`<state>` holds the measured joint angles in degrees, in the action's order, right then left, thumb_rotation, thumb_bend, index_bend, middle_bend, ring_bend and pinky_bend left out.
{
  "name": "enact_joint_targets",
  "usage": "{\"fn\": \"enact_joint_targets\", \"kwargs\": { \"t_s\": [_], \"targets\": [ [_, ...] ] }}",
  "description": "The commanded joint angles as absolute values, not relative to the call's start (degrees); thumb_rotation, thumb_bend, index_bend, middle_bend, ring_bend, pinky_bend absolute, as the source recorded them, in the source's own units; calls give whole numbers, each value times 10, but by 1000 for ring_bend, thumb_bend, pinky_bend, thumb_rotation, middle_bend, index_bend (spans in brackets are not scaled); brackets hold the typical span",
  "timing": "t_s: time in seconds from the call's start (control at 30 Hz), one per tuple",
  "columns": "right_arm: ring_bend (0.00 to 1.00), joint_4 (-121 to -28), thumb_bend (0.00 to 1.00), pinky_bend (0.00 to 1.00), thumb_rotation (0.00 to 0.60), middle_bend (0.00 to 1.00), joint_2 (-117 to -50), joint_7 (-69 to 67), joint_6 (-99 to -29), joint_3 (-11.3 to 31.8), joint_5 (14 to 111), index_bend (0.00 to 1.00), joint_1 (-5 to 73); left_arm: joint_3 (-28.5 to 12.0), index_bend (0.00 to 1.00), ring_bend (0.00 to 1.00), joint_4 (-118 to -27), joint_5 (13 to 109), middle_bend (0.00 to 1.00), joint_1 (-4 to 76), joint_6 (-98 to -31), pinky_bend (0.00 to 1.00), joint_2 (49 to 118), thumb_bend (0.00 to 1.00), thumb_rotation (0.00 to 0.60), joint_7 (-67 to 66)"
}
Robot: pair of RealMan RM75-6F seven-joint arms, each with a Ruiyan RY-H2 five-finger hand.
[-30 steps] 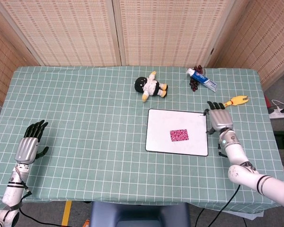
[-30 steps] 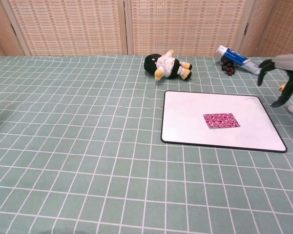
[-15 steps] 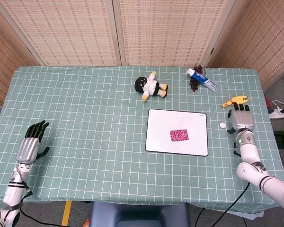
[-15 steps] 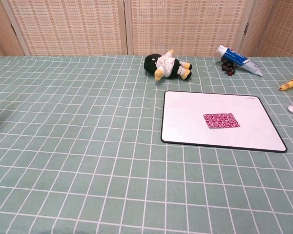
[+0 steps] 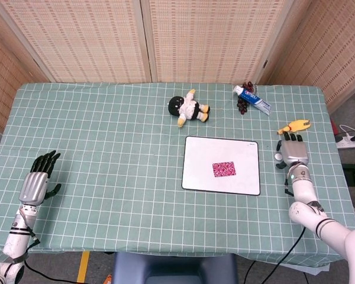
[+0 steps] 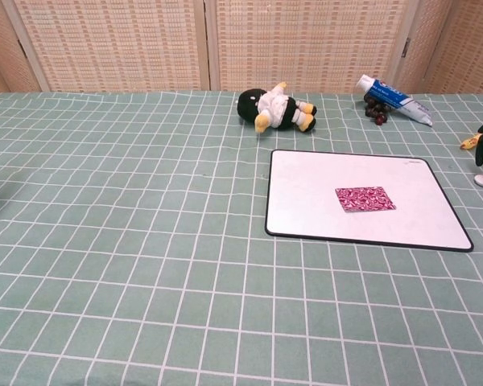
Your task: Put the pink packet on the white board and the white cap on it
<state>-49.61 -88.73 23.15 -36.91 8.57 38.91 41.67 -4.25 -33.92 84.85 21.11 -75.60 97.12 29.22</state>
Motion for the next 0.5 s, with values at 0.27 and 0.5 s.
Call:
{"fn": "enact_joint_targets", "kwargs": {
  "t_s": [0.27, 0.5],
  "targets": [
    [0, -487, 248, 0, 600, 0, -887, 226, -364, 91, 397, 427, 413, -42, 0, 0, -338, 849, 0, 211, -755, 0, 972, 246, 600, 295],
    [0, -466, 291, 0, 600, 0, -895, 226, -350, 91, 398, 430, 411, -41, 0, 0, -338, 850, 0, 211, -755, 0, 971, 247, 600, 296]
  ]
}}
